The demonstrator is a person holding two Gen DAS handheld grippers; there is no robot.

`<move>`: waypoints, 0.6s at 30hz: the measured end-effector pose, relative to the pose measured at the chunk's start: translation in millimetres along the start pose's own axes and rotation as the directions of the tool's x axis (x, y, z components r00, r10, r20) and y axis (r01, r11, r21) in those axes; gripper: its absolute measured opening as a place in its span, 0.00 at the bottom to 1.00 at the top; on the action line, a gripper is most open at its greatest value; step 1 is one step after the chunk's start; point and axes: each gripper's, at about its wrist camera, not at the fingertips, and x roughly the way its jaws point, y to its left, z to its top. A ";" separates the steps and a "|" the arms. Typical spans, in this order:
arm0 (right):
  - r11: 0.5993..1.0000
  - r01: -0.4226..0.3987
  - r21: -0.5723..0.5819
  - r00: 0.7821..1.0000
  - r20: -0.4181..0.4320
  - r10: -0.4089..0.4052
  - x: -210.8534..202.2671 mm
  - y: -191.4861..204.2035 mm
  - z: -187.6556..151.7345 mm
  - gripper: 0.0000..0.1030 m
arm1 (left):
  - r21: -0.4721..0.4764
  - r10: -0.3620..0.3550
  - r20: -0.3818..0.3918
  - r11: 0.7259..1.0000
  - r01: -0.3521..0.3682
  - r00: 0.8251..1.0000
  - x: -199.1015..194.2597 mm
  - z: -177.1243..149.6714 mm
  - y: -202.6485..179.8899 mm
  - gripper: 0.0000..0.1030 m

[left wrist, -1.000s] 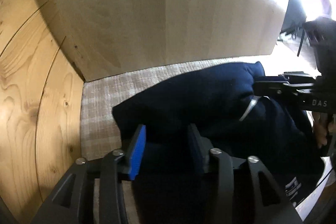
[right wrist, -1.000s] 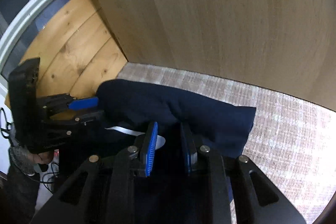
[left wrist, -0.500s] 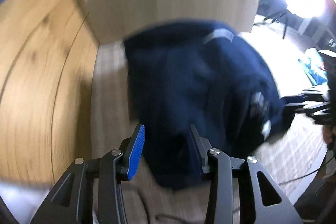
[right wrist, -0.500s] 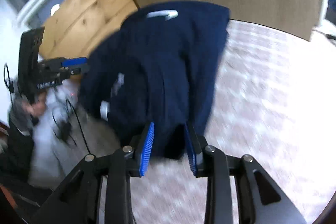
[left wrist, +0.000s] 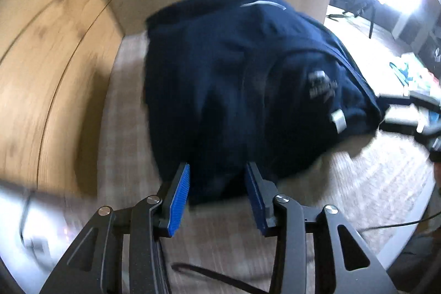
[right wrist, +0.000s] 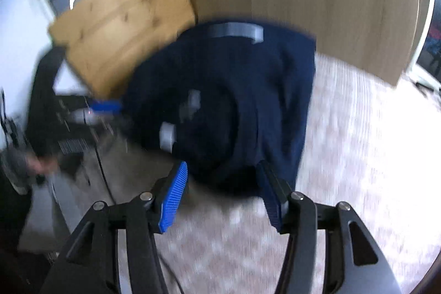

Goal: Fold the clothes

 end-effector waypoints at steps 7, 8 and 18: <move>0.965 0.066 0.255 0.998 -0.015 -0.065 -58.9 -23.9 -64.4 0.56 | -0.135 0.040 0.086 0.990 -0.028 0.995 -58.7 -42.5 -5.0 0.57; 0.955 0.084 0.286 0.996 -0.013 -0.083 -64.6 -25.7 -67.7 0.56 | -0.152 0.058 0.094 0.987 -0.043 0.994 -63.4 -44.8 -8.5 0.60; 0.948 0.212 0.237 0.973 0.039 -0.227 -100.6 -1.3 -72.9 0.58 | -0.204 0.021 0.206 0.979 0.022 0.978 -120.1 -61.5 -81.5 0.75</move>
